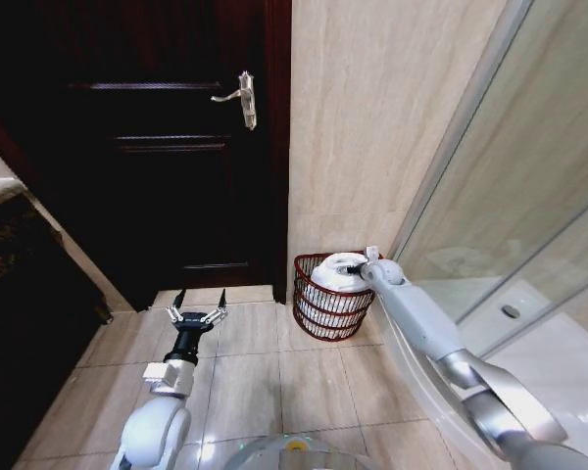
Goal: Discard the used towel into the hamper.
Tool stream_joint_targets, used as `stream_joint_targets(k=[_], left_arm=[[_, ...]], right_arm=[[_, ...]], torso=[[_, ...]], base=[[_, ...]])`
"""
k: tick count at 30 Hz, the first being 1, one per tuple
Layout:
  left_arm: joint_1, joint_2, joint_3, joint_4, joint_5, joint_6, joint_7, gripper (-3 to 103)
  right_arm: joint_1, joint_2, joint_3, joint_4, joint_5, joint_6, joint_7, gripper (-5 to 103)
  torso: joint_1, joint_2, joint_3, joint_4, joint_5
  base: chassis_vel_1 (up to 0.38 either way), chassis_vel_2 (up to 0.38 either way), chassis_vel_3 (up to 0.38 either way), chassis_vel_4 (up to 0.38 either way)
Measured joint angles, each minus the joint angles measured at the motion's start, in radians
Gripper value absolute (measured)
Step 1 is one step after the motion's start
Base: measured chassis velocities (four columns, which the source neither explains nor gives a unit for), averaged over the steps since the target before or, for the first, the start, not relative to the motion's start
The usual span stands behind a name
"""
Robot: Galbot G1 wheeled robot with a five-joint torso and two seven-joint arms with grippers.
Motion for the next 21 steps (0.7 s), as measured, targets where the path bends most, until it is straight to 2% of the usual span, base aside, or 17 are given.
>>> stream_joint_targets(k=[4, 15, 21], left_arm=[[-0.001, 0.001, 0.002, 0.0, 0.0, -0.001, 0.0, 100], [-0.014, 0.01, -0.045, 0.006, -0.029, -0.009, -0.001, 100], [0.003, -0.001, -0.078, 0.035, -0.043, -0.043, 0.013, 100]], right_arm=[[0.001, 0.002, 0.004, -0.007, -0.002, 0.0, -0.009, 100], [0.018, 0.083, -0.03, -0.07, -0.024, 0.0, -0.005, 100], [0.026, 0.133, -0.053, -0.092, -0.023, 0.0, 0.01, 100]], torso=[[0.0, 0.0, 0.0, -0.0001, 0.0], [0.0, 0.0, 0.0, -0.0001, -0.0001], [0.0, 0.0, 0.0, -0.0001, -0.0002]], base=[[0.0, 0.0, 0.0, 0.0], [0.0, 0.0, 0.0, 0.0], [0.0, 0.0, 0.0, 0.0]])
